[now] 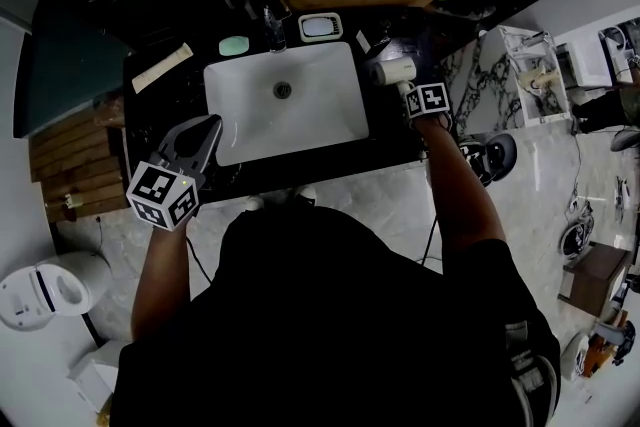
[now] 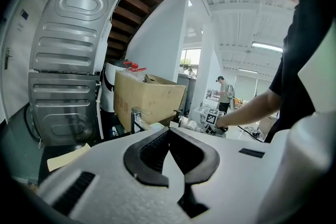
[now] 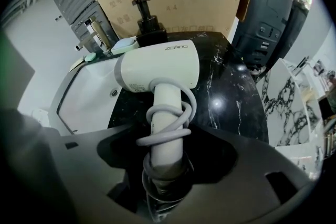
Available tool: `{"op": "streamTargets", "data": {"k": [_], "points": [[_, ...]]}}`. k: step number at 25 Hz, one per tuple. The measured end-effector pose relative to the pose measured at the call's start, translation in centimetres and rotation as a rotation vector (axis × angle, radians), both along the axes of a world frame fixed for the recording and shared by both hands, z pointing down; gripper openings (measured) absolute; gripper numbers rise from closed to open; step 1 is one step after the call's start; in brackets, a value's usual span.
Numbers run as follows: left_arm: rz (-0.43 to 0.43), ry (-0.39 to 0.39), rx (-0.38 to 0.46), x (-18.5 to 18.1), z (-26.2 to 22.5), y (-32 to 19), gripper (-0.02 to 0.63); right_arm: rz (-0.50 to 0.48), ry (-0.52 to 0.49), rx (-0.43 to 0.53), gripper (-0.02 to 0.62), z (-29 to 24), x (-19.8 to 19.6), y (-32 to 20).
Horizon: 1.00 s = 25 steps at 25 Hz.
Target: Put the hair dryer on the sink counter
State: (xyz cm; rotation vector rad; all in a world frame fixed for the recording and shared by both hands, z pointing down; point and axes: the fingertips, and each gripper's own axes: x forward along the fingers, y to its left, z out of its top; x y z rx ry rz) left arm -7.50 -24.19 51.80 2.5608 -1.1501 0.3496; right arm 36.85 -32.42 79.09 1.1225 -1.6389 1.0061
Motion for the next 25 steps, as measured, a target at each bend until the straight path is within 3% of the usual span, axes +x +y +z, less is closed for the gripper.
{"op": "streamTargets", "data": {"k": [13,25], "points": [[0.023,0.004,0.011,0.1,-0.3,1.0,0.014,0.027,0.008,0.007,0.302,-1.1,1.0,1.2],[0.064,0.005,0.038,0.8,-1.2,2.5,0.014,0.067,0.023,0.130,0.302,-5.2,1.9,1.4]]}}
